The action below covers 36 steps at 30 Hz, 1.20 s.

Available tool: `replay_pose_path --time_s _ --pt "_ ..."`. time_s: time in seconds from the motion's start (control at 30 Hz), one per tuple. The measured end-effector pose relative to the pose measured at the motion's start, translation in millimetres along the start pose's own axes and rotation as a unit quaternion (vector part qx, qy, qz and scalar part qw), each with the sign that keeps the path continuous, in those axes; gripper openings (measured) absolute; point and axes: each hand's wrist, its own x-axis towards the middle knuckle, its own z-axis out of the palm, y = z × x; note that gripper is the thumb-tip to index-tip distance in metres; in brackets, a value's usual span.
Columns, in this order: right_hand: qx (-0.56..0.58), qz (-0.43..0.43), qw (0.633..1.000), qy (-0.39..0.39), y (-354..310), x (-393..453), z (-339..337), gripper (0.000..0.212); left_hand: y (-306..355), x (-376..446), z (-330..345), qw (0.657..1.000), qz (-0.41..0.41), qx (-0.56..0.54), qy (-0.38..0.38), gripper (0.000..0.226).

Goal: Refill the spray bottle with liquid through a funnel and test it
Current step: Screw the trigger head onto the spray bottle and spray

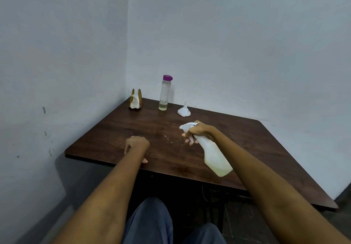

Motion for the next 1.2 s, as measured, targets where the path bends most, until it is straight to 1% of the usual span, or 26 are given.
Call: replay_pose_path --time_s 0.07,0.1,0.17,0.2,0.27,0.33,0.47,0.53,0.6,0.67,0.77,0.8,0.83,0.9,0.97,1.0,1.03,1.1,1.13,1.2 --pt "0.002 -0.004 1.000 -0.004 -1 -2 1 0.019 0 -1 -2 1.000 0.000 0.003 -0.004 0.073" --pt "-0.004 -0.002 1.000 0.013 0 0 2 0.019 0 -1 -2 1.000 0.000 0.007 -0.006 0.074" --pt "-0.067 -0.001 0.997 0.048 -1 2 3 0.028 0 -4 -3 1.000 0.000 0.014 -0.004 0.078" --pt "-0.083 -0.001 0.996 0.044 -3 1 4 0.030 -1 -6 -4 1.000 -0.001 0.014 -0.006 0.080" --pt "-0.052 -0.003 0.999 0.015 -7 -4 2 0.033 -1 -8 -4 1.000 -0.001 0.014 -0.006 0.082" --pt "-0.014 -0.003 1.000 0.008 -7 -10 -4 0.034 -2 -10 -5 1.000 0.003 0.018 -0.004 0.081" --pt "-0.032 0.014 0.999 0.019 11 -18 -26 0.036 0 -14 -6 0.999 0.001 0.042 -0.013 0.073" --pt "-0.040 0.024 0.999 0.018 25 -22 -38 0.034 3 -16 -7 0.998 -0.011 0.056 -0.023 0.072" --pt "-0.055 0.025 0.998 0.024 38 -26 -48 0.023 7 -18 -9 0.997 -0.016 0.073 -0.028 0.064" --pt "-0.058 0.036 0.997 0.045 51 -33 -53 0.013 12 -19 -12 0.996 -0.002 0.081 -0.024 0.048" --pt "-0.053 0.045 0.992 0.107 69 -40 -60 0.011 22 -23 -16 0.996 0.021 0.086 0.001 0.037" --pt "-0.050 0.052 0.991 0.109 72 -43 -62 0.012 26 -25 -16 0.995 0.030 0.091 0.015 0.036" --pt "-0.051 0.055 0.993 0.092 74 -45 -65 0.014 31 -26 -16 0.994 0.038 0.095 0.027 0.036" --pt "-0.089 0.067 0.993 0.041 76 -48 -70 0.027 39 -29 -16 0.993 0.047 0.099 0.048 0.034" --pt "-0.076 0.073 0.994 0.022 74 -53 -73 0.042 45 -30 -16 0.991 0.054 0.107 0.059 0.034" --pt "-0.064 0.069 0.995 0.023 73 -57 -73 0.043 48 -32 -16 0.990 0.057 0.109 0.063 0.034" --pt "-0.059 0.062 0.996 0.028 74 -58 -72 0.042 50 -32 -16 0.990 0.059 0.111 0.067 0.034" --pt "-0.067 0.066 0.994 0.047 76 -54 -71 0.026 51 -32 -15 0.989 0.063 0.108 0.076 0.034" --pt "-0.083 0.071 0.992 0.057 79 -53 -69 0.023 52 -32 -15 0.989 0.066 0.107 0.079 0.034" --pt "-0.098 0.091 0.990 0.048 82 -51 -67 0.029 50 -34 -17 0.989 0.069 0.108 0.078 0.033"
